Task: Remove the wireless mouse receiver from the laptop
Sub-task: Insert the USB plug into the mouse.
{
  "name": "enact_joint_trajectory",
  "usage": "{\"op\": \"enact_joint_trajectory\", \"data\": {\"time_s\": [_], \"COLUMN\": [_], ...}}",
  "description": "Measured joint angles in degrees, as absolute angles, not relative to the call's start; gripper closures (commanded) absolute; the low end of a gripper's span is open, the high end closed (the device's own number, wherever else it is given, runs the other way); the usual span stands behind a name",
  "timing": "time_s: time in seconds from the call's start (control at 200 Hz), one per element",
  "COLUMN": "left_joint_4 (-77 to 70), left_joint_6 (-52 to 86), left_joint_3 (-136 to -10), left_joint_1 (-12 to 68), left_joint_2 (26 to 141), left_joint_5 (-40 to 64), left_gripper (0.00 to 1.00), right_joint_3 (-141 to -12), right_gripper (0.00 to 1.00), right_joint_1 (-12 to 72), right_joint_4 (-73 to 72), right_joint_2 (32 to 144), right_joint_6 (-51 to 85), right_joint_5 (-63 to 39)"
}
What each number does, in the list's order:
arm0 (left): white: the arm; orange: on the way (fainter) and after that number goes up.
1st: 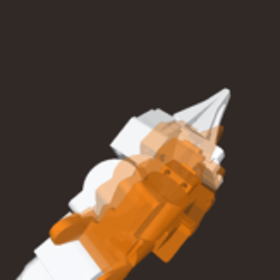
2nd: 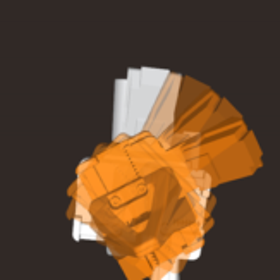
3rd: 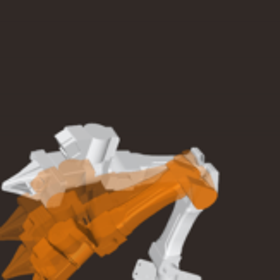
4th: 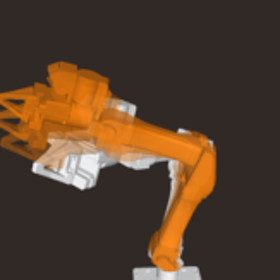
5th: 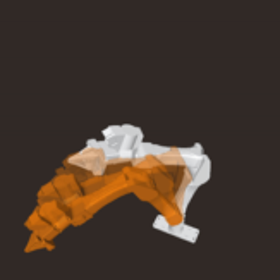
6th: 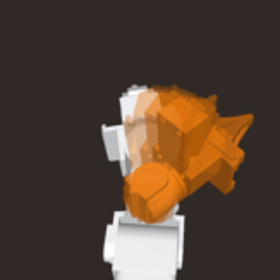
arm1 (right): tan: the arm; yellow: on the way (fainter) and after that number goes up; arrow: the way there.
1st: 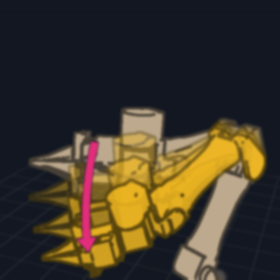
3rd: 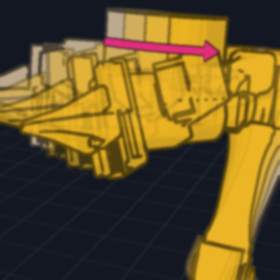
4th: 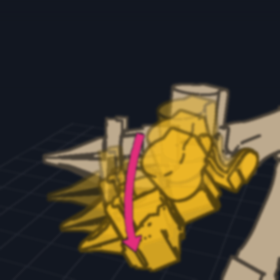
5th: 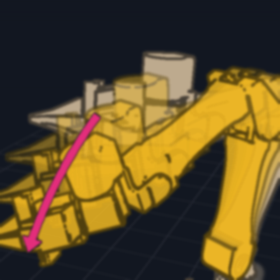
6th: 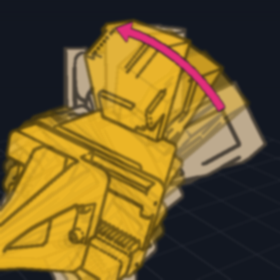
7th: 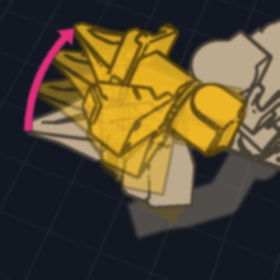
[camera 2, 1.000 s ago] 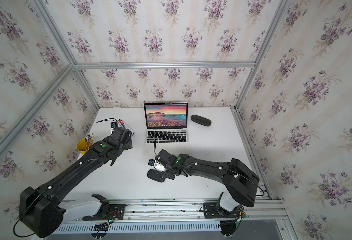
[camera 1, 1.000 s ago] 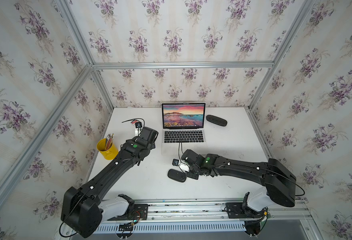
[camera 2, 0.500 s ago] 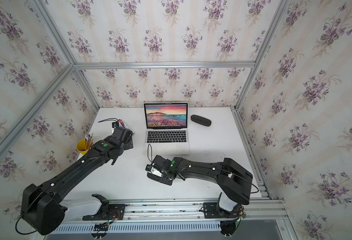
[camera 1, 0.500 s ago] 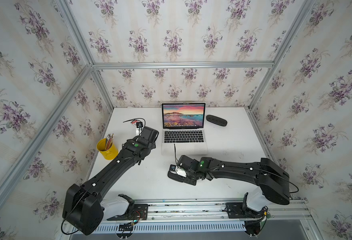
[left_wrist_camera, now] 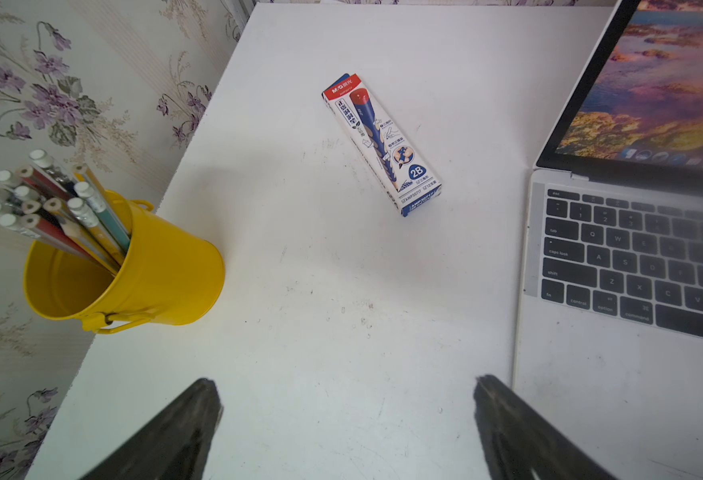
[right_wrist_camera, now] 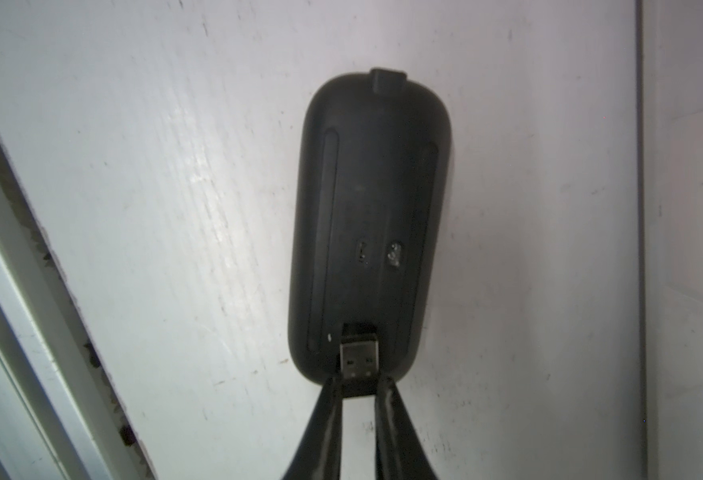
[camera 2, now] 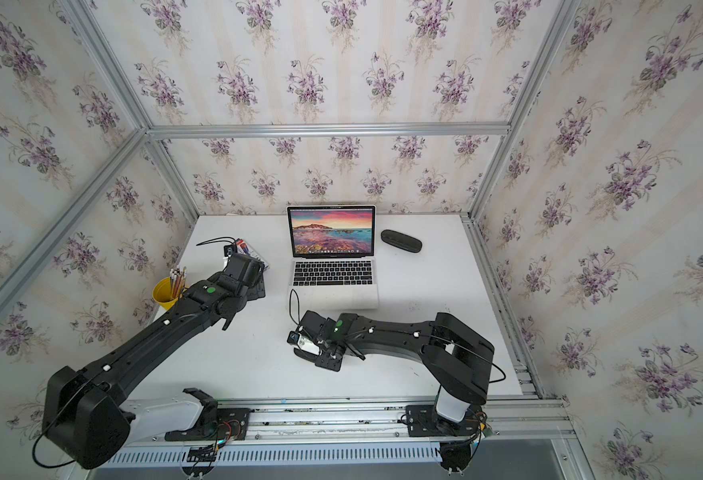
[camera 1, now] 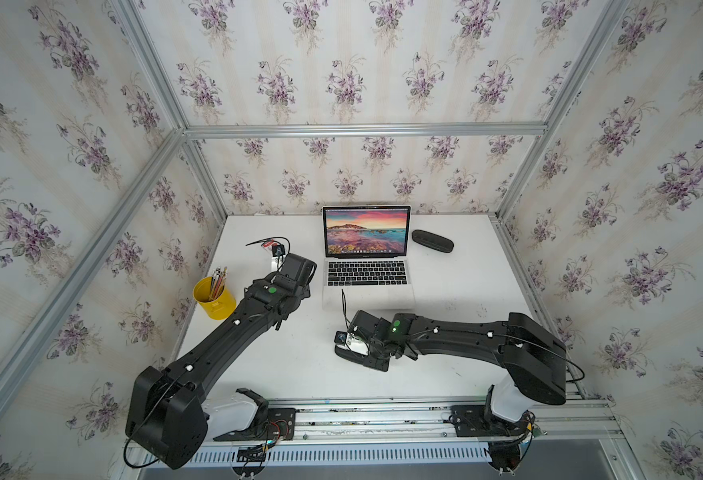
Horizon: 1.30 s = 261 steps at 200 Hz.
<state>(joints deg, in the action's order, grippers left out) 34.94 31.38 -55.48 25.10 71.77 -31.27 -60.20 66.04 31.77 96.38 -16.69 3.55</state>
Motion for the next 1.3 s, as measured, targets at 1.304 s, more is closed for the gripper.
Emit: {"op": "enact_joint_trajectory", "data": {"time_s": [1.304], "left_joint_4": [34.72], "left_joint_6": [30.44], "left_joint_3": [-55.27], "left_joint_1": [24.49], "left_joint_2": [72.62], "left_joint_5": [-30.85], "left_gripper": [0.01], "right_joint_3": [-63.42], "right_gripper": [0.87], "right_joint_1": [66.06], "right_joint_4": [34.54], "right_joint_2": [100.64], "right_joint_6": [-16.88], "right_joint_5": [5.52]}}
